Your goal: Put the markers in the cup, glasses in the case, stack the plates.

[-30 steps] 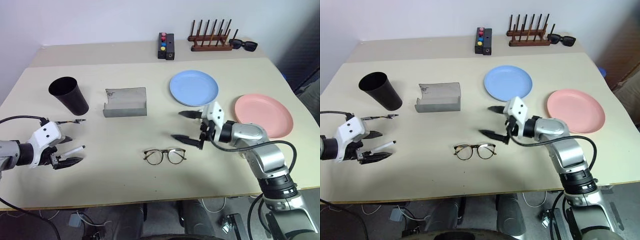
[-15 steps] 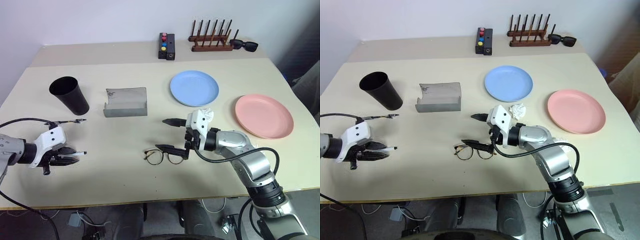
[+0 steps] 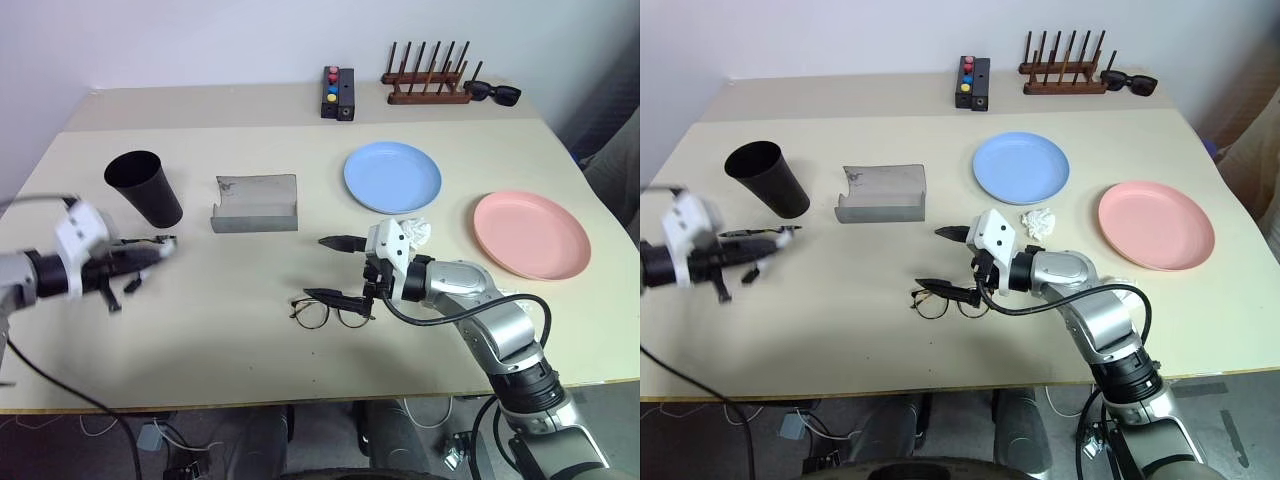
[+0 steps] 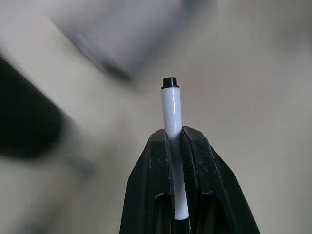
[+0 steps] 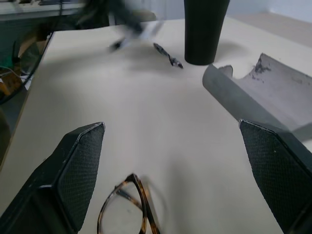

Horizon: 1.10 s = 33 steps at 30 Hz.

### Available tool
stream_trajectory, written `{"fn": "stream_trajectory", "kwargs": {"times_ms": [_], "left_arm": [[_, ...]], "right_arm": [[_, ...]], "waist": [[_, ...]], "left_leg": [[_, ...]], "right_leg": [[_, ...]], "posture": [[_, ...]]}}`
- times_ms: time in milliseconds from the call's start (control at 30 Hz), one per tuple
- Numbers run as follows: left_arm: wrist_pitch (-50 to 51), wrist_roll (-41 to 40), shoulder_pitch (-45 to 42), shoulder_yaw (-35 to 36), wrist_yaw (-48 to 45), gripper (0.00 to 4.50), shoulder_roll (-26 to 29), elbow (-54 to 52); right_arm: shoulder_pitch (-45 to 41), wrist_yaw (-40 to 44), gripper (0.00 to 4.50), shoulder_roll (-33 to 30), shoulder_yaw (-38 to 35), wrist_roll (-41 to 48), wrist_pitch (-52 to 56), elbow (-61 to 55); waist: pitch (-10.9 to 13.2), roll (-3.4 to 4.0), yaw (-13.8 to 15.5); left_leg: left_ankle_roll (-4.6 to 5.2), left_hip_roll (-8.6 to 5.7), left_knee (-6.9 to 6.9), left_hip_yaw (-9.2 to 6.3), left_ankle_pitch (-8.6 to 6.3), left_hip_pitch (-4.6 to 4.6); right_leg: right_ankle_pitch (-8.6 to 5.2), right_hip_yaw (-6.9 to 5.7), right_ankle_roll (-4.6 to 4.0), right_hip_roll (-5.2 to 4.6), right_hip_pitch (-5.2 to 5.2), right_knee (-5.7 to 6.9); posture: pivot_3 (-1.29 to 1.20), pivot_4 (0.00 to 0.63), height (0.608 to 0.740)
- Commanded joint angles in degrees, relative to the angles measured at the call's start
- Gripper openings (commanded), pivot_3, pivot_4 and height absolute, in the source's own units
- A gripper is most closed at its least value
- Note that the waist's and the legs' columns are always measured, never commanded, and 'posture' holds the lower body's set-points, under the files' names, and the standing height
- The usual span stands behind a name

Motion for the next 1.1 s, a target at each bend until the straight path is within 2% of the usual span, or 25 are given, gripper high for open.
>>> {"fn": "stream_trajectory", "kwargs": {"times_ms": [33, 67, 200, 400, 633, 1100], "left_arm": [[-1.05, -0.29, -10.75, 4.92, 14.42, 0.04, -4.51, -0.34], [-3.24, 2.41, -14.18, 4.58, 19.87, 0.04, -6.76, 1.35], [-11.88, 10.86, -20.3, 2.05, 32.28, 0.04, -12.25, 7.33], [-22.93, 16.97, -26.51, -1.09, 43.21, 0.04, -19.28, 20.99], [-29.38, 17.16, -28.5, -1.94, 46.68, 0.04, -23.7, 29.75], [-28.32, 15.19, -24.95, -1.3, 49.37, 0.04, -26.98, 28.34]], "right_arm": [[-3.43, -0.51, 4.5, 2.35, -0.46, 0.47, -2.13, 0.17], [-4.65, -1.49, 4.5, 3.9, -1.17, 0.65, -2.84, 1.25], [-7.27, -4.2, 4.5, 8.63, -2.92, 1.64, -4.58, 3.81], [-10.51, -10.76, 4.5, 16.66, -3.61, -0.12, -7.54, 8.54], [-9.51, -12.94, 4.5, 19.96, -2.09, -0.78, -8.57, 8.48], [-9.1, -13.39, 4.5, 19.8, -2.09, -0.44, -8.62, 7.9]], "waist": [[-0.01, -0.02, -0.02], [-0.01, -0.02, -0.06], [-0.03, -0.01, -0.51], [-0.05, -0.06, -0.17], [-0.07, -0.09, -0.2], [-0.07, -0.09, -0.31]], "left_leg": [[0.0, -0.01, 0.05, -0.01, 0.0, 0.01], [-0.01, -0.01, 0.09, -0.03, 0.0, 0.01], [-0.02, -0.03, 0.09, -0.01, 0.01, 0.09], [-0.06, -0.05, 0.08, -0.03, 0.04, 0.06], [-0.08, -0.08, 0.09, -0.04, 0.04, 0.04], [-0.08, -0.08, 0.12, -0.06, 0.05, 0.05]], "right_leg": [[0.01, 0.0, 0.02, 0.0, 0.02, 0.04], [0.03, 0.0, 0.04, 0.03, 0.02, 0.07], [0.08, 0.03, 0.12, 0.03, 0.04, 0.14], [0.1, 0.02, 0.11, 0.05, 0.01, 0.16], [0.13, 0.03, 0.15, 0.03, 0.01, 0.16], [0.13, 0.02, 0.15, 0.04, -0.01, 0.25]], "posture": [[0.0, 0.15, 0.739], [0.0, 0.15, 0.739], [0.0, 0.15, 0.739], [0.0, 0.15, 0.739], [0.0, 0.15, 0.739], [0.0, 0.15, 0.739]]}}
